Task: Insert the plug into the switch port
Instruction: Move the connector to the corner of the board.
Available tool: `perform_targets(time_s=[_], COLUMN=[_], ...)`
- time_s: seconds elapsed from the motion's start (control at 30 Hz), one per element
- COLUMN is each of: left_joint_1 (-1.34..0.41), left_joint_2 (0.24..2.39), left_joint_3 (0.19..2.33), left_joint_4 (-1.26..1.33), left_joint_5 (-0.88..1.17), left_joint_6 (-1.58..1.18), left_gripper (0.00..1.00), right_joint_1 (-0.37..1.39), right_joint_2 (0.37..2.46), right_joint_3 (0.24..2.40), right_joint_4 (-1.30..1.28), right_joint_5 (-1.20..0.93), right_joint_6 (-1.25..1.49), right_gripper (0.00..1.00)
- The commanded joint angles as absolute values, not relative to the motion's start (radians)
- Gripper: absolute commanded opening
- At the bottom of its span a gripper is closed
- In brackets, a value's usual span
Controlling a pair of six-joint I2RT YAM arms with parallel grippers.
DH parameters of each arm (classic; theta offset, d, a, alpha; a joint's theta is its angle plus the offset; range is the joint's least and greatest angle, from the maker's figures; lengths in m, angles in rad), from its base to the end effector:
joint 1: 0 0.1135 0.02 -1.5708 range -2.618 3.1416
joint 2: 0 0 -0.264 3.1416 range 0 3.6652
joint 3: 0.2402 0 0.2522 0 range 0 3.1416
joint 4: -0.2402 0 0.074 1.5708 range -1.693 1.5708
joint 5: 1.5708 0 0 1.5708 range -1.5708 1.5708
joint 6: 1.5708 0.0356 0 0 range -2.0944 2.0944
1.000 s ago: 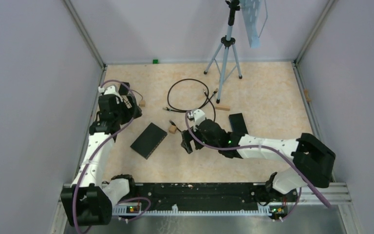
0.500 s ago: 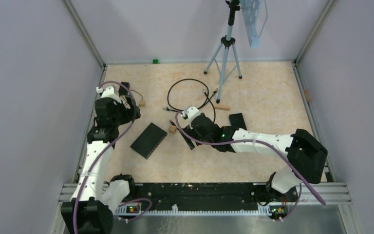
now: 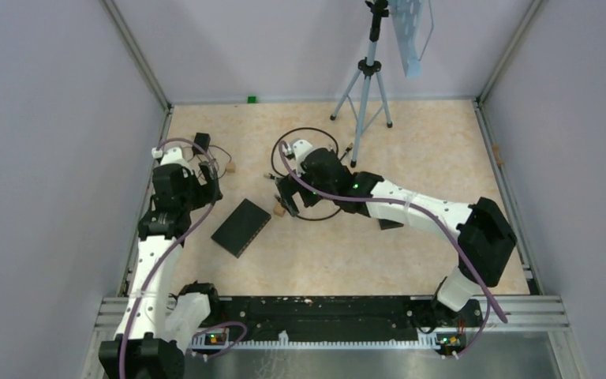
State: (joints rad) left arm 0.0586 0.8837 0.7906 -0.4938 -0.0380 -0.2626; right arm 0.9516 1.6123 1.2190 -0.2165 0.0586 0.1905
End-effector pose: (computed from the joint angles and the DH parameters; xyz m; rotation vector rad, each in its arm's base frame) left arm 0.1928 0.0127 0.2939 -0.3668 2.1268 -0.0770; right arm 0.2164 0.3001 0.2761 -0.8000 2.0920 0.5757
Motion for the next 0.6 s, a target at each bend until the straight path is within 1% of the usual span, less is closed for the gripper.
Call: perform_targets(time_s=[0.0, 0.23, 0.43, 0.5, 0.53, 0.57], left_joint_1=[0.064, 0.063, 0.063, 0.064, 0.063, 0.064], left_joint_2=[0.799, 0.766, 0.759, 0.754, 0.752, 0.753], left_joint_3=[0.845, 0.836, 0.833, 0.827, 0.826, 0.826], left_joint_4=[-0.528, -0.549, -0.545, -0.542, -0.542, -0.543], left_joint_5=[-0.133, -0.131, -0.143, -0.130, -0.129, -0.131], left_joint_6=[-0.258, -0.258, -0.276, -0.276, -0.277, -0.277], left_gripper=[0.99, 0.99, 0.99, 0.99, 0.99, 0.99], right_joint_1=[1.001, 1.009, 0.999, 1.001, 1.013, 1.025], right_joint_2=[1.656, 1.711, 1.733, 1.736, 1.738, 1.744], right_joint_3=[1.388, 1.456, 1.474, 1.451, 1.439, 1.437], right_joint_4=[-0.359, -0.438, -0.390, -0.338, -0.324, -0.320], right_joint_5=[-0.098, 0.120, 0.180, 0.119, 0.134, 0.196], right_joint_6=[0.123, 0.130, 0.121, 0.059, 0.017, -0.009], right_gripper=[0.98, 0.98, 0.99, 0.99, 0.99, 0.99])
